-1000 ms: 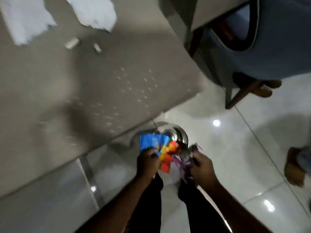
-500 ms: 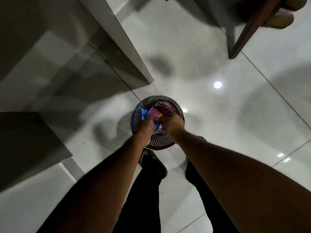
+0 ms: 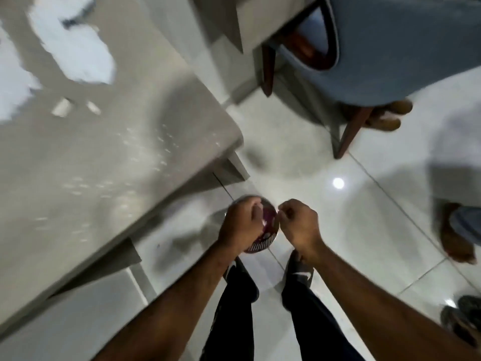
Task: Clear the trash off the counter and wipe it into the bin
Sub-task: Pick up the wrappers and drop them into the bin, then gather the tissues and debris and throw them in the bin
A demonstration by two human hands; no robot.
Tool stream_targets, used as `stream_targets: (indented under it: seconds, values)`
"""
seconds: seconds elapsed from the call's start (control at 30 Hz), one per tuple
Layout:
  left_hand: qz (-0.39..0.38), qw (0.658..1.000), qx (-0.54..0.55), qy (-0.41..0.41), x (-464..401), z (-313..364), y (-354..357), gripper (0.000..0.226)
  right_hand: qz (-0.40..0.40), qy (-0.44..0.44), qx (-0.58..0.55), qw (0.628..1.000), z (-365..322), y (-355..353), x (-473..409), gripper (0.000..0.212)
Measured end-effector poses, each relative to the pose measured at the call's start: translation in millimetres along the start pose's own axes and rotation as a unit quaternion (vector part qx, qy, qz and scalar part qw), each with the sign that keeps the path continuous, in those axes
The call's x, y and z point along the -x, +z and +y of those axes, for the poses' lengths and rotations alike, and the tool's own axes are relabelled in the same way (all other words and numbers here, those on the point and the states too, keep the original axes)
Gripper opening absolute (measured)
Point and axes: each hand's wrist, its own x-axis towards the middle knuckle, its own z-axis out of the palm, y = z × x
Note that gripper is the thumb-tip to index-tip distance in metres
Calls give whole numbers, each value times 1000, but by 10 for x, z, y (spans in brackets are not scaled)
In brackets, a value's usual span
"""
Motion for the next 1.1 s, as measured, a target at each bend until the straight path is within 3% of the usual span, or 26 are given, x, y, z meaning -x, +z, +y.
stream_targets:
  seconds: [0.1,0.2,0.3,0.43,0.53,0.63,0.73,0.83,1.0,1.1]
  values:
    - [-11,997,42,63,396,608,-644,31,74,-55,-37,995,-612,-681,368,10]
    - [-64,980,153,107,672,1038,-1301,24,135,-95,-42,985,-1232,-1141,561,7]
    - [19,969,187,160,757,1190,-2093,18,159,-153,-57,974,-2006,-1368,630,9]
    - [238,961,10,141,397,904,-3268,23,130,-256,-16,958,-3028,-1280,541,6]
    - [292,937,-183,52,-18,459,-3978,22,64,-323,80,941,-3713,-978,370,14]
    - [240,923,-301,-13,-393,10,-4365,47,0,-350,219,911,-4267,-531,128,29]
    - [140,916,-377,-5,-648,-376,-4469,64,-56,-333,331,881,-4560,-51,-107,34]
    - [107,916,-383,45,-706,-455,-4569,42,-46,-318,419,850,-4552,252,-248,30]
    - [157,940,-265,147,-732,151,-4885,20,-21,-280,372,885,-4484,313,-417,26]
    - [111,938,-244,218,-1013,595,-4885,20,-30,-272,365,890,-4509,288,-418,25]
